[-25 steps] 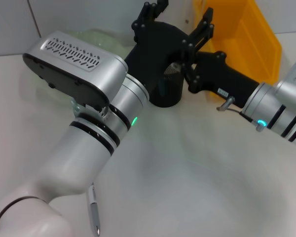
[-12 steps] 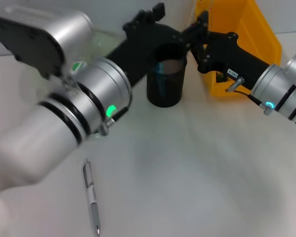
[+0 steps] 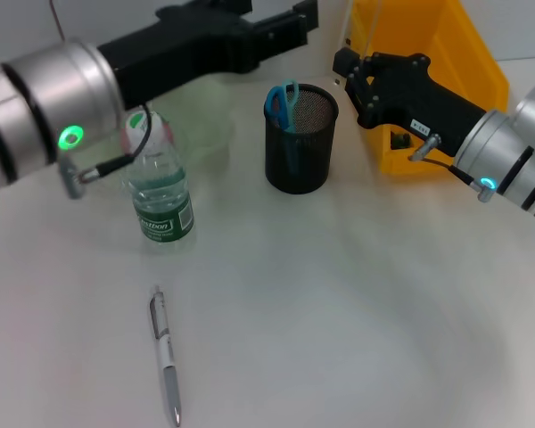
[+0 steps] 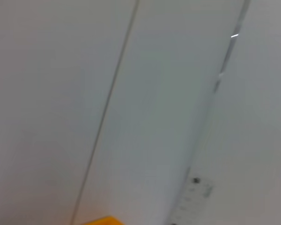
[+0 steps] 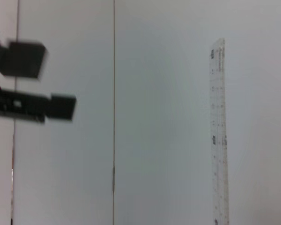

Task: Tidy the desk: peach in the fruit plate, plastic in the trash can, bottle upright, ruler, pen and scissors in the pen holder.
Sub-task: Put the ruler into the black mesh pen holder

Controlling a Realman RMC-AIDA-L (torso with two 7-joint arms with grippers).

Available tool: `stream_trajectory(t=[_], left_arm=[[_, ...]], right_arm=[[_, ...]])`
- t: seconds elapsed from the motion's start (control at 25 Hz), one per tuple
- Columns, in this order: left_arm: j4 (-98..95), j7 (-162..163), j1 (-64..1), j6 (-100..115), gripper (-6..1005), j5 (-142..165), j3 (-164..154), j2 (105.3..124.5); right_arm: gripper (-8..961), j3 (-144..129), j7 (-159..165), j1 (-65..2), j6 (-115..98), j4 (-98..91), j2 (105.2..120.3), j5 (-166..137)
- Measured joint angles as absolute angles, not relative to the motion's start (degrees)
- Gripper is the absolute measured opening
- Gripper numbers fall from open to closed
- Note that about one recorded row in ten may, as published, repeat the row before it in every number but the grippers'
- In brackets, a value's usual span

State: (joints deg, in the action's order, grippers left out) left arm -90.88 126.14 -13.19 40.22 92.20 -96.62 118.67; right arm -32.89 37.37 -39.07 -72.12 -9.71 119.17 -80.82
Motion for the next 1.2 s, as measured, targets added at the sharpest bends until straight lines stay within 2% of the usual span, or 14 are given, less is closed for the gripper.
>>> stream_trajectory(t=[0.04,0.16,0.24,0.44,1.2], left_arm=[[-87.26,114.91,-13.10,44.84,850,84.35,-94.82,118.54],[-87.26,114.91,-13.10,44.84,848,84.35,-94.82,118.54],[-74.40,88.75,-12.74,56.57,847,72.24,-91.77,118.59],[-62.72,73.27,-12.80,61.44,844,68.21,-91.18,118.70],[-40.60,57.33,-12.83,73.74,832,61.45,-84.32,118.23]], right_arm=[[32,-33.25,38.59,-39.21,-71.46,-10.38,119.17,-81.04],[34,-33.86,39.65,-39.31,-70.88,-10.91,119.17,-81.14],[35,-34.67,41.38,-39.81,-70.05,-11.15,119.17,-81.19],[37,-39.50,47.54,-40.27,-67.71,-13.48,119.18,-81.21],[46,-44.11,50.79,-42.28,-59.96,-14.21,119.38,-81.16]])
